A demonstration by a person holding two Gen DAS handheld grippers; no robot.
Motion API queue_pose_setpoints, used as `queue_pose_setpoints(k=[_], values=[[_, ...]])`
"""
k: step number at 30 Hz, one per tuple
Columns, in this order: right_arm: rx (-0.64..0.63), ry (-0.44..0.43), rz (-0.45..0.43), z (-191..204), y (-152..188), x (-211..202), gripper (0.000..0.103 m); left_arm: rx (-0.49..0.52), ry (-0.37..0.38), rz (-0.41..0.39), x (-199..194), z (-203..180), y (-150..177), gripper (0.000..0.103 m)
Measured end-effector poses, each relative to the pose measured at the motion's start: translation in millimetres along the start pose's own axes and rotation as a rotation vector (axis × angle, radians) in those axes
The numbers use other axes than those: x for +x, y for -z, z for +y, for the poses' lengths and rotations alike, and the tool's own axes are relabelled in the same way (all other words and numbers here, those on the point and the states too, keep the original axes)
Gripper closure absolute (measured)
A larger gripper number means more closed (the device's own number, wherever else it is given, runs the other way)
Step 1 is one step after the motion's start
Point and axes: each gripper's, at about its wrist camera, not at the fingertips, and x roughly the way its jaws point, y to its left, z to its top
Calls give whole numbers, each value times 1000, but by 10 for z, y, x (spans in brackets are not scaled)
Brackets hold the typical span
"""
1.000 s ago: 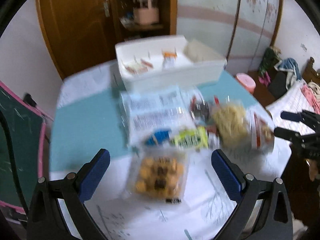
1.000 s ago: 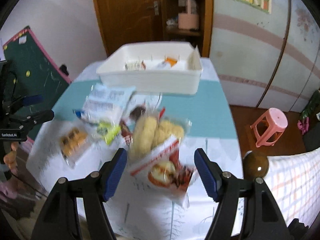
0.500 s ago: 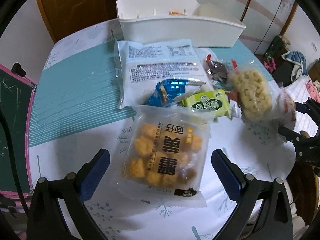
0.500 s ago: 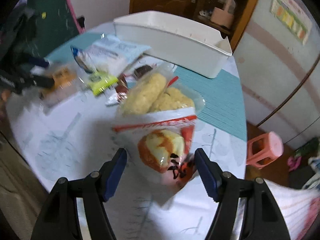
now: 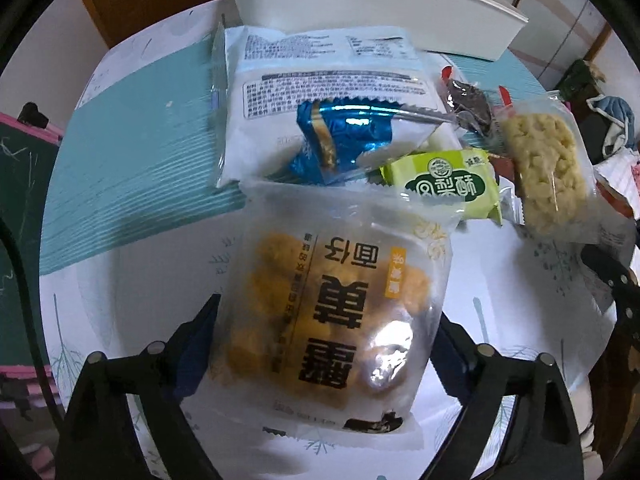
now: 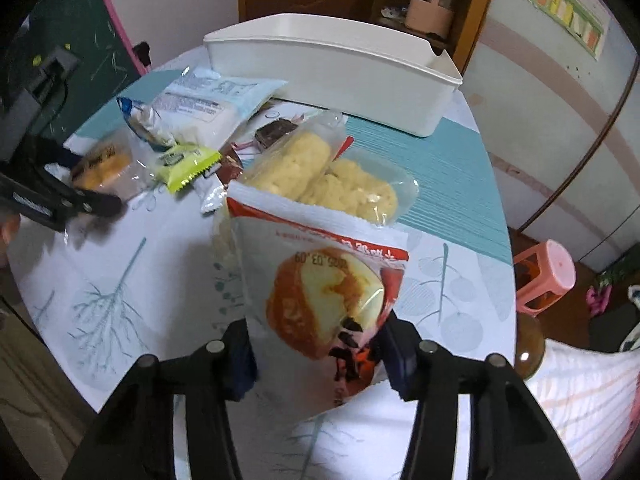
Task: Organize snacks
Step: 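Lift the yellow cake bag with the left tool while the right lifts the bread bag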
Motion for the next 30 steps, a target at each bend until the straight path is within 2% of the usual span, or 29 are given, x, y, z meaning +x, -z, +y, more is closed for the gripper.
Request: queue_pose_setpoints(k=[2,8,21,30], values=[[11,-19,-11,21,17,-28,54,-3,0,-9,-15,6,4,20],[20,-63,-29,99,43,-86,56,-20,-18,-36,-85,-42,46,27],[18,-134,-85,253,34,-273,57,-24,11,-59,-306,-87,376,30],[17,-164,-106,354,18,-362,59,-3,46,-139,-671,-248,471,30]])
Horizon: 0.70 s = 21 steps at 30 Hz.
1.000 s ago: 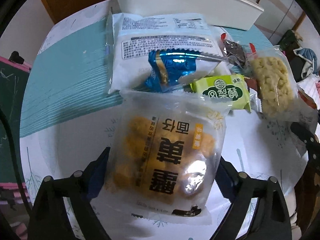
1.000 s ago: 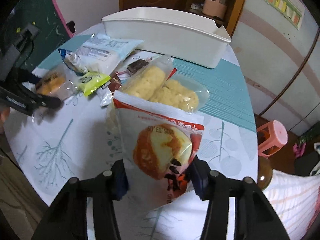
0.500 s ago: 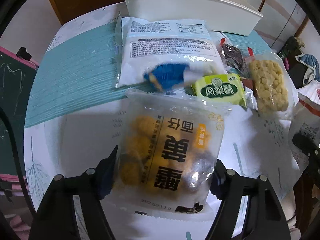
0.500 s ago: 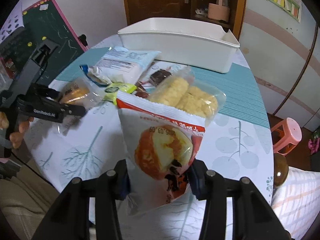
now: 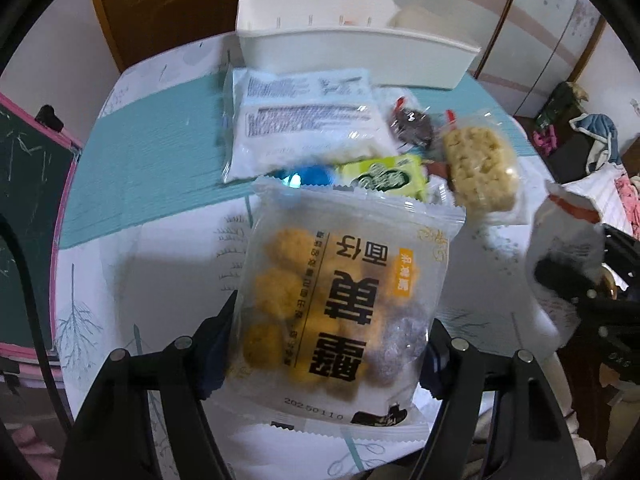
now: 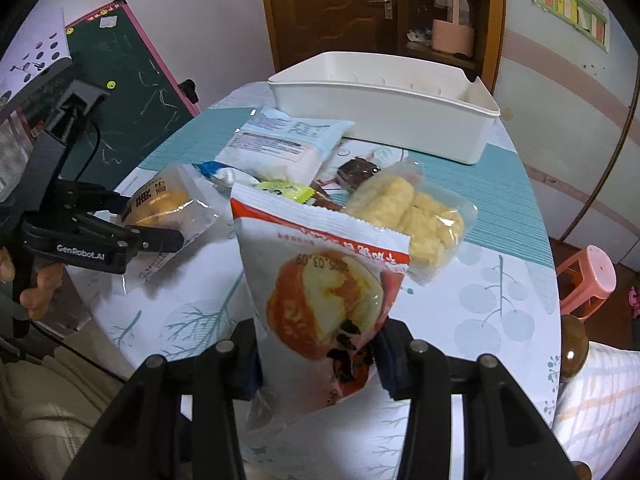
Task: Organize snacks
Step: 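Lift the yellow cake bag with the left tool while the right lifts the bread bag, then carry both bags over the white basket and release them inside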
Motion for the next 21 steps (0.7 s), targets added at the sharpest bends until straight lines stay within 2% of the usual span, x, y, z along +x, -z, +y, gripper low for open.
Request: queue_pose_setpoints(k=[13,21], values=[[39,-42,-43,16,-83,-116,59,58,39,-159,-570,-101,-172,30],[90,-68,-55,-32,-177,-130,59,59,48,-203,-770,-130,-316,30]])
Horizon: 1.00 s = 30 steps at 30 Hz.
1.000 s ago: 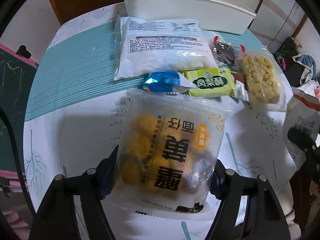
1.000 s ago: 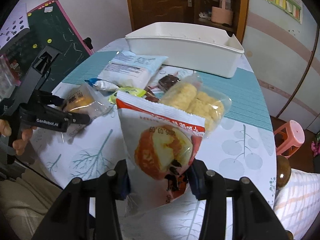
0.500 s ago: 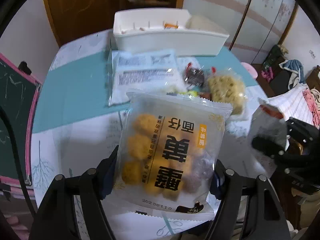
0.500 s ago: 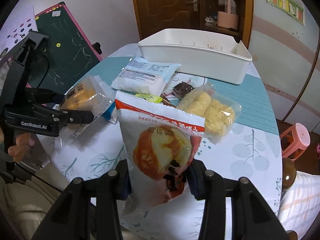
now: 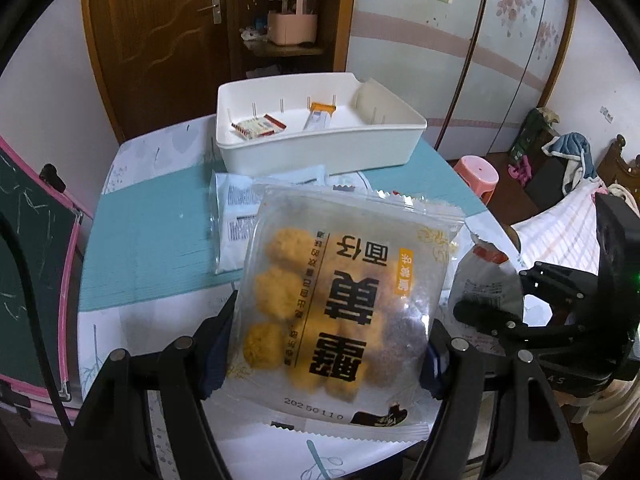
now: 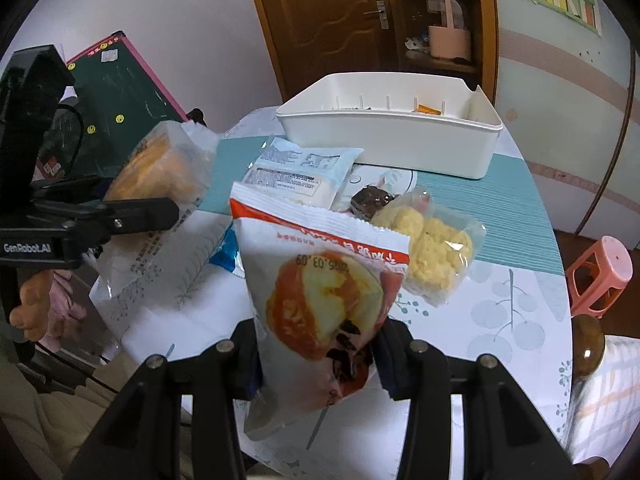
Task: Organize snacks
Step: 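Carry both bags over the white basket and release them inside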
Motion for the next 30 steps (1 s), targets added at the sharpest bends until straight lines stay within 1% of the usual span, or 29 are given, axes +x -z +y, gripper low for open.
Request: queue_pose_setpoints(k=[3,6,12,16,20,21,24,28,30], values=[[25,-15,-12,-33,-102,-57,59,-10,-7,-7,-29,14,-108,30],[47,-29,-40,-71,-250,-140,59,-20,-13,-42,-129,51,-251,30],[64,-30,-97,-148,-780,-279,59,-27,-47,-116,-296,163,-622,30],[66,-23,-132,-175,-1181,-352,59,-22,-79,-155,-362,254,-997,30],[90,-5,-174,-252,-1712,-476,59,-29,-109,-180,-397,330,-1421,30],[95,-5,-182,-283,-1802,-505,59,-28,-118,-186,-405,344,-1533,30],[117,16,-221,-360,-2231,-639,59,-24,-139,-206,-442,348,-1838,30],[152,36,-239,-476,-2675,-744,59,-19,-163,-217,-423,309,-2185,30],[171,58,-242,-537,-2852,-740,59,-24,-157,-209,-375,290,-2344,30]])
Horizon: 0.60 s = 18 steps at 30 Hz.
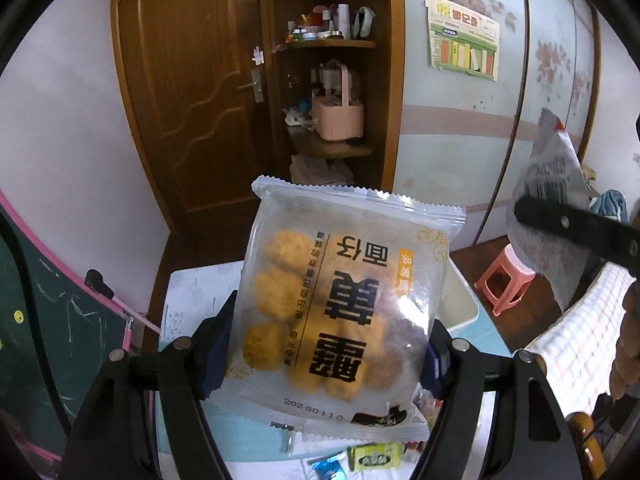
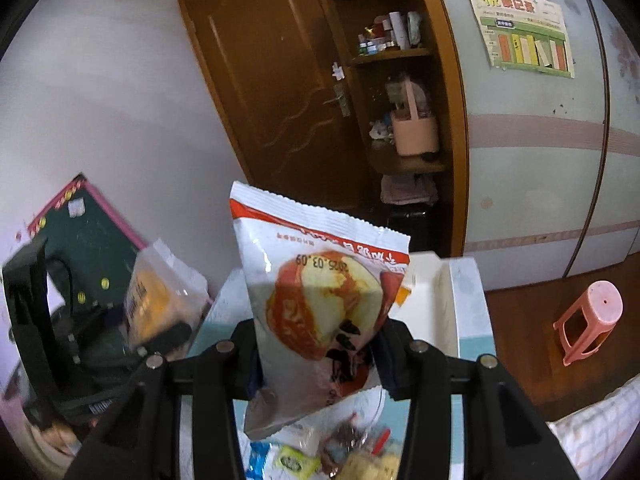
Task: Organize snacks
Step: 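Carry both bags over the white basket and release them inside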
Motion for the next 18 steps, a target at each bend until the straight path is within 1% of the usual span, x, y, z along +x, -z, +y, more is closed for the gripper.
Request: queue_pose_setpoints(k=[3,7,13,18], values=[[29,19,14,-65,-175,133,59,9,-11,1,132,-76,-172,30],[63,37,50,-158,-284,375,59,16,-18,5,359,-155,-310,30],[87,62,118,-267,-226,768,58,-4,-3,32,802,-166,-425,30],[97,83,179,-354,-121,1124,58,-42,33,81,1220,-124,-385,30]])
